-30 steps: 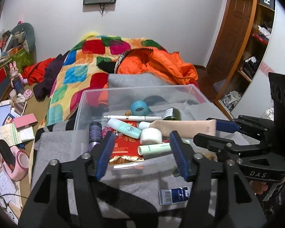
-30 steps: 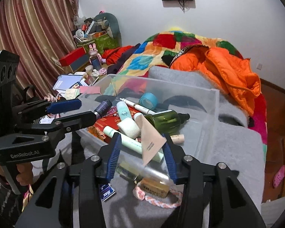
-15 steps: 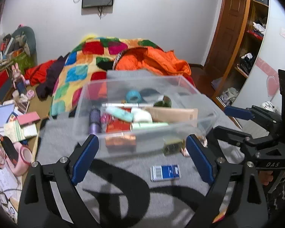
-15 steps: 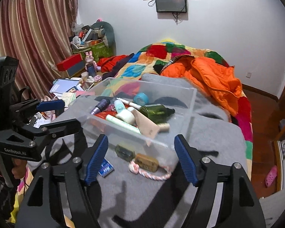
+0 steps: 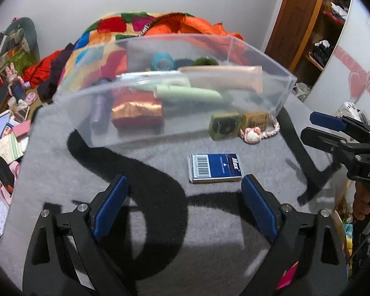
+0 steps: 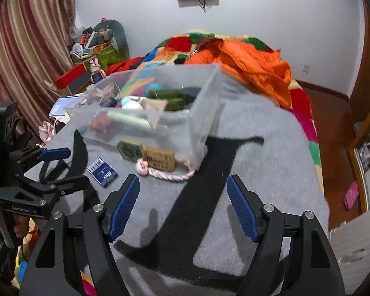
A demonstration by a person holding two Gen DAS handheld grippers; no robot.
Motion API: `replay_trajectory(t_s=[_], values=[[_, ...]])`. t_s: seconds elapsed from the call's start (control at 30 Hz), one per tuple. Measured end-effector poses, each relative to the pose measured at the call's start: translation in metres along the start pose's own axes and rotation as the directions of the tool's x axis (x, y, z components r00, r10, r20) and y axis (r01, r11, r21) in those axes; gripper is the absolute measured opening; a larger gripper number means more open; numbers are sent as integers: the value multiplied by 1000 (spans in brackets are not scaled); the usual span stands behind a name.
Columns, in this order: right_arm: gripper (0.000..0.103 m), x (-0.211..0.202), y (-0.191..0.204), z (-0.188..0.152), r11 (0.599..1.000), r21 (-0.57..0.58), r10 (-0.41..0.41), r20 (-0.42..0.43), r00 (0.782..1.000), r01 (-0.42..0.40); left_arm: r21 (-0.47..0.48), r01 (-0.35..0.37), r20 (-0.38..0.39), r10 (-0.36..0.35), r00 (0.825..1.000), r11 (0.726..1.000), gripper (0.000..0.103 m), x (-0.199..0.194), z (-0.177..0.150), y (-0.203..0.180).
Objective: Organize objects
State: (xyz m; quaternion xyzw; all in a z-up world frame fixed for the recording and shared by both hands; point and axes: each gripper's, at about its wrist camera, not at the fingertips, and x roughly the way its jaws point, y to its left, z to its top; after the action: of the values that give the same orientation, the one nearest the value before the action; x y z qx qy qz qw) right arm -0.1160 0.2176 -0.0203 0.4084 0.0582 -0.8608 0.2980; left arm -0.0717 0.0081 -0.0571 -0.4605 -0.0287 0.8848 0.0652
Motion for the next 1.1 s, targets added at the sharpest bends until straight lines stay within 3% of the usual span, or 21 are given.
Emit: replay_trajectory(t_s=[0.33, 0.43, 0.6, 0.7, 0.83, 0.93, 1.1], values=[[70, 30, 11, 4, 1000, -6, 0, -67, 998, -1, 30, 43, -35, -42, 999, 999, 93, 18, 11, -20], [70, 40, 18, 10, 1000, -19, 1, -92, 996, -3, 56, -3, -11, 4, 1000, 998, 76, 19, 7, -24], [74, 56, 30, 15, 999, -34, -8, -125, 992, 3, 53, 5, 19, -6, 1000, 999, 47, 13, 1, -19], [79, 64, 32, 16, 999, -13, -37, -135, 990, 35, 22, 37, 31, -37, 999, 999, 47, 9, -3, -11], [78, 66, 33, 16, 998, 5, -63, -127, 990, 65, 14, 41, 50, -42, 998, 999, 47, 3, -9, -7], [63, 64, 34, 14, 995, -5, -101, -118, 988, 101, 10, 47, 55, -48, 997, 999, 47, -1, -12, -6], [36, 54, 33, 9, 996, -17, -92, -103, 990, 90, -5, 54, 57, -54, 997, 999, 47, -4, -13, -2]])
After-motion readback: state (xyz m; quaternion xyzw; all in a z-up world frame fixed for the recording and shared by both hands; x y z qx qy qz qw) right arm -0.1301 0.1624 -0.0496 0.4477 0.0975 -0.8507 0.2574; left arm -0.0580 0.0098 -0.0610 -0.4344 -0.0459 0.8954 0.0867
